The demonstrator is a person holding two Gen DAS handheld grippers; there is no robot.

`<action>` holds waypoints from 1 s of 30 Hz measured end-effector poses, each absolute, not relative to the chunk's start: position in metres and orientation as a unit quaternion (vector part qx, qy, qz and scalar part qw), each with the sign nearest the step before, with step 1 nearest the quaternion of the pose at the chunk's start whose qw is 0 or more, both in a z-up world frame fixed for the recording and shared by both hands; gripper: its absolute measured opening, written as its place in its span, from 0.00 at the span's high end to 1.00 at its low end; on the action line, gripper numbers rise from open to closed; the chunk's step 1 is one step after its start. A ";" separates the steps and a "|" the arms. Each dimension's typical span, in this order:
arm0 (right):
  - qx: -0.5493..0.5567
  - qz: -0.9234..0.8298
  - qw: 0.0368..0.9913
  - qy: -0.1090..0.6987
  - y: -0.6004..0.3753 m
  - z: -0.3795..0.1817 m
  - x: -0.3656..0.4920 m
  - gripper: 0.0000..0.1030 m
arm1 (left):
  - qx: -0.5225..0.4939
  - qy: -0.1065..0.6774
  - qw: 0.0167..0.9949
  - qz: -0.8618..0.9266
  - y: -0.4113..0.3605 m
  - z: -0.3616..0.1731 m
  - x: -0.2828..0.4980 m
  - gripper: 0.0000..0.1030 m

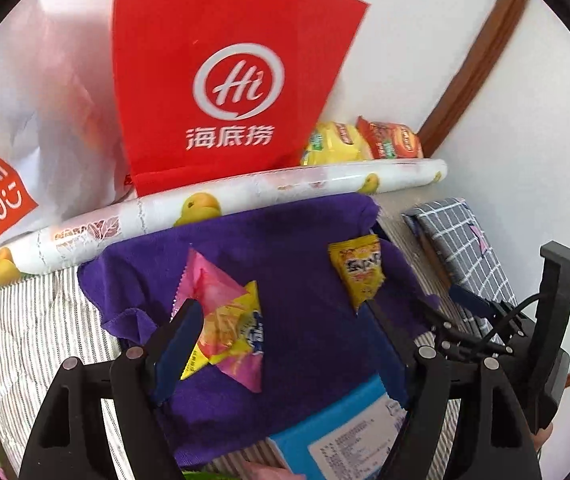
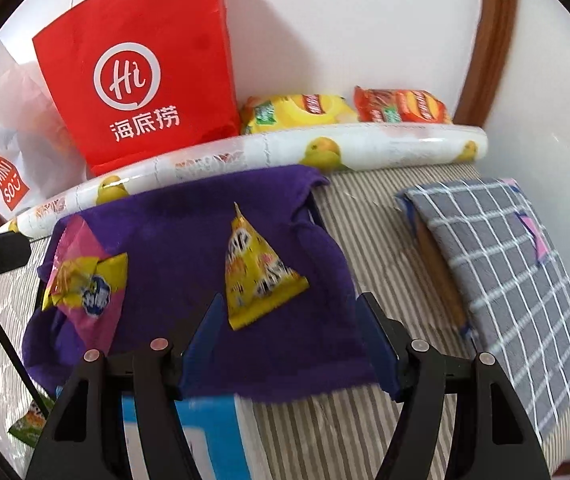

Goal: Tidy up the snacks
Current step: 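Open both tools to drop the snack bags onto the purple towel, then move both open tools back toward the snack pile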

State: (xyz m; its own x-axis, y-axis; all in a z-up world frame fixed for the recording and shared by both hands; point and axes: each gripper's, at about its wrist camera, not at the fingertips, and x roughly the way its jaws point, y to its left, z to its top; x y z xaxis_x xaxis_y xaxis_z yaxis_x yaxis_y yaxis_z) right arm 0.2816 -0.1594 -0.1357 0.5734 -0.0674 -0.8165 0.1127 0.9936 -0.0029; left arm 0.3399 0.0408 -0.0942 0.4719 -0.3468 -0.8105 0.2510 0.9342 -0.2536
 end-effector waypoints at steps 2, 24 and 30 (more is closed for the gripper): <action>0.024 -0.057 0.885 0.462 -0.160 -0.131 0.270 0.27 | -0.042 0.475 0.861 -0.178 0.036 -0.086 0.332 0.24; 0.084 -0.037 0.897 0.433 -0.187 -0.112 0.163 0.22 | -0.010 0.435 0.873 -0.219 0.009 -0.044 0.285 0.24; 0.096 -0.025 0.893 0.438 -0.187 -0.121 0.151 0.24 | -0.017 0.438 0.868 -0.233 0.008 -0.041 0.282 0.24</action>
State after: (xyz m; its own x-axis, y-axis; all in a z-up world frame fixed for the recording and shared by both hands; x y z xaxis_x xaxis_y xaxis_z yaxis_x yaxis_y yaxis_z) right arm 0.1505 -0.1869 -0.1207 0.6143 0.0398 -0.7880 0.1294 0.9801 0.1504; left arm 0.2815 0.0075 -0.0414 0.5078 -0.4197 -0.7523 0.3904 0.8906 -0.2334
